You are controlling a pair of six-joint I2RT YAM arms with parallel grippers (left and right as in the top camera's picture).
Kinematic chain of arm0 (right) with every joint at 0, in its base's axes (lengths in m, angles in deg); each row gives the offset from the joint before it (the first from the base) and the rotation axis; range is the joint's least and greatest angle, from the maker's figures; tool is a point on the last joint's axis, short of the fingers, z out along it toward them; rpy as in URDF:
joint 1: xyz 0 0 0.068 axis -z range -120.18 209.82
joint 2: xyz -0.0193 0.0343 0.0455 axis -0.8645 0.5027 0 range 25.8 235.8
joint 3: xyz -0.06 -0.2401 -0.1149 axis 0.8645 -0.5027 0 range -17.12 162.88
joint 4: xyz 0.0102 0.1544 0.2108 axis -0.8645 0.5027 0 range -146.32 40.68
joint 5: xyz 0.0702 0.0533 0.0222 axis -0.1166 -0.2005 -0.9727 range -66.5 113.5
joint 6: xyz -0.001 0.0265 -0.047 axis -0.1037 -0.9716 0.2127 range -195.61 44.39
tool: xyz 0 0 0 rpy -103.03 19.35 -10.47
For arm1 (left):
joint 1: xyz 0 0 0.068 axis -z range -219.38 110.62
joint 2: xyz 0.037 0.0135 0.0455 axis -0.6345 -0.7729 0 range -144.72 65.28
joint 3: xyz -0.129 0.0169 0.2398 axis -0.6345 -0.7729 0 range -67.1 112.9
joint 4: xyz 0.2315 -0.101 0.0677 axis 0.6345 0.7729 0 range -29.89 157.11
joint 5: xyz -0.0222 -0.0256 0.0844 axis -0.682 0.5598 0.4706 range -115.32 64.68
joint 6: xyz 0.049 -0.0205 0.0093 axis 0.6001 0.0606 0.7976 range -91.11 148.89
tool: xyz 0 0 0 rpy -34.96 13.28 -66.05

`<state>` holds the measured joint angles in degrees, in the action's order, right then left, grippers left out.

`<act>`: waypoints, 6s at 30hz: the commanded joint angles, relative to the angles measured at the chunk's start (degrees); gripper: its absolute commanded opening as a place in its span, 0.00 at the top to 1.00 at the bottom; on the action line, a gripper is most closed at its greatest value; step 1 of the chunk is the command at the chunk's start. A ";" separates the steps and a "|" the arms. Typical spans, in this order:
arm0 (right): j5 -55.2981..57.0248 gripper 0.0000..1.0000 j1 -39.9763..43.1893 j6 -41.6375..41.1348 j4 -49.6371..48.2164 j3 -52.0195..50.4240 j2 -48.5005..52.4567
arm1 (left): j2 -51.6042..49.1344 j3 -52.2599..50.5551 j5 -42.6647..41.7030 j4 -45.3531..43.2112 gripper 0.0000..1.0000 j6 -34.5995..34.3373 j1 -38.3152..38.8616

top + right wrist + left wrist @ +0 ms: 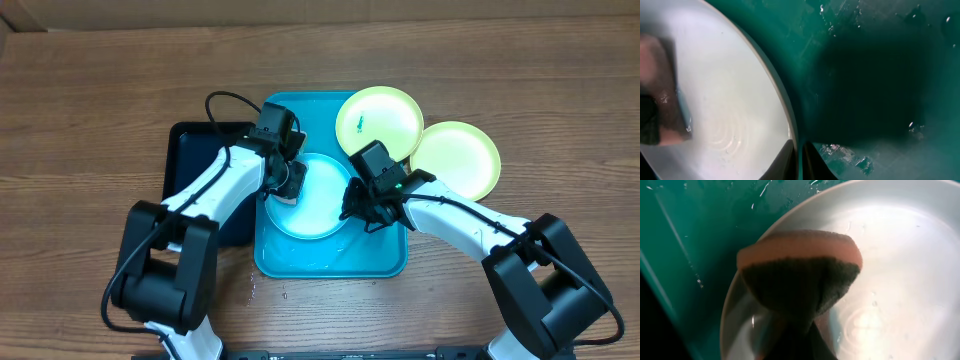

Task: Clean dirty plates on tray and stack at the side
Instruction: 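Scrub the white plate with the sponge while the right gripper holds its rim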

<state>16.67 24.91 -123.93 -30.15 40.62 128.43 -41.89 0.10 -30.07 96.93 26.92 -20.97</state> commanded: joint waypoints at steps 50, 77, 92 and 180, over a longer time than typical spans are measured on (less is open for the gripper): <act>0.76 0.96 0.04 0.11 -1.03 -0.42 0.17 | -5.64 9.77 -3.63 15.72 0.96 -3.32 -1.09; 0.76 0.96 0.04 0.13 -1.05 -0.42 0.17 | -3.13 23.50 -32.59 23.98 0.96 0.70 -1.29; 0.76 0.95 0.04 0.13 -1.42 -0.42 0.17 | -1.18 14.16 -6.14 18.29 0.96 -3.41 0.04; 0.76 0.96 0.02 0.13 -1.44 -0.44 0.17 | -11.72 7.48 4.31 8.72 0.96 -12.39 5.49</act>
<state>17.76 24.95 -123.79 -31.24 40.60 128.69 -48.63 8.76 -23.12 105.61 13.80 -15.74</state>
